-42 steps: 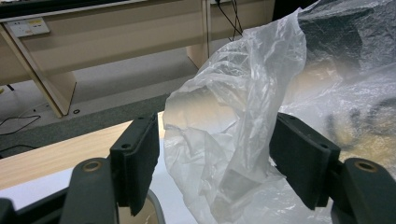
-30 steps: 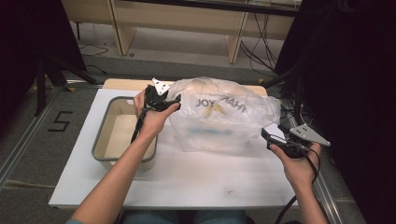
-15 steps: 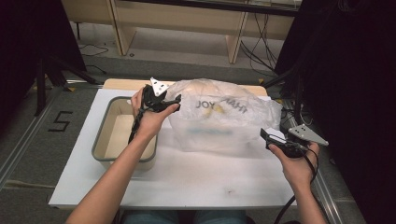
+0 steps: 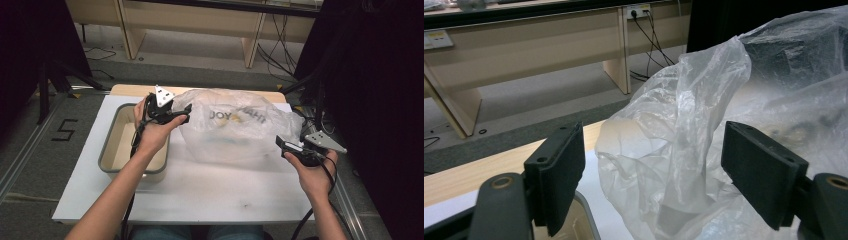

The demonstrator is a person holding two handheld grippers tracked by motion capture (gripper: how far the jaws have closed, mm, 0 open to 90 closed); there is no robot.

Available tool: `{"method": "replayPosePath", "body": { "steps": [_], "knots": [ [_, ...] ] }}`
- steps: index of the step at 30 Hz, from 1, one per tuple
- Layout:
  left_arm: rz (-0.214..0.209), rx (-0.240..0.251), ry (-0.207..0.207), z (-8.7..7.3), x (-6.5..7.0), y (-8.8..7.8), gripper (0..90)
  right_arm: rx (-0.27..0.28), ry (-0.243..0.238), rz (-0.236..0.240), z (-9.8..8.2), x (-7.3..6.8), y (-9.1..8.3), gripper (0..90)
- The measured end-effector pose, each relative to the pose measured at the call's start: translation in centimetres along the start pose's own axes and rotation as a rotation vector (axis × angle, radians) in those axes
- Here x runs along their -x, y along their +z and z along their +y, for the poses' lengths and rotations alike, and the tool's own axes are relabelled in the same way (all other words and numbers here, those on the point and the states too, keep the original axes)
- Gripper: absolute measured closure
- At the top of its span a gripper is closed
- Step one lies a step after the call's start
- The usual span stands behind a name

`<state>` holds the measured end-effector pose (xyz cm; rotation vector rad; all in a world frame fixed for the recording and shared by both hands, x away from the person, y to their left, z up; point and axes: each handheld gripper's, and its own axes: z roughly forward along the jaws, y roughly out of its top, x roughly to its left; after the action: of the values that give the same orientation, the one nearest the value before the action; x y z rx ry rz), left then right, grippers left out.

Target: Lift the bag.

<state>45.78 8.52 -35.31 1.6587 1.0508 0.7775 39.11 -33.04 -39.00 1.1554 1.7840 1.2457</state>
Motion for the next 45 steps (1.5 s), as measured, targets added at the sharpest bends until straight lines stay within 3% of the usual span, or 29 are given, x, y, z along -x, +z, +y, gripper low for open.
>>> {"method": "replayPosePath", "body": {
  "steps": [13, 21, 32, 45],
  "knots": [
    [-0.035, 0.016, 0.030, -0.4, 0.7, -2.1, 24.6, -0.032, 0.007, -0.019, 0.1, -0.3, 2.2, 51.3],
    [-0.039, -0.004, 0.031, -1.5, 0.5, -2.6, 24.5, -0.052, 0.045, -0.055, -0.2, 0.0, 3.7, 52.2],
    [-0.068, -0.040, 0.047, -2.8, 0.6, -3.0, 24.4, -0.067, 0.052, -0.066, -0.2, 0.1, 4.4, 51.5],
    [-0.120, -0.007, 0.060, -2.6, 1.4, -4.2, 23.9, -0.095, 0.083, -0.093, -0.2, 0.2, 6.3, 51.6]
  ]
}}
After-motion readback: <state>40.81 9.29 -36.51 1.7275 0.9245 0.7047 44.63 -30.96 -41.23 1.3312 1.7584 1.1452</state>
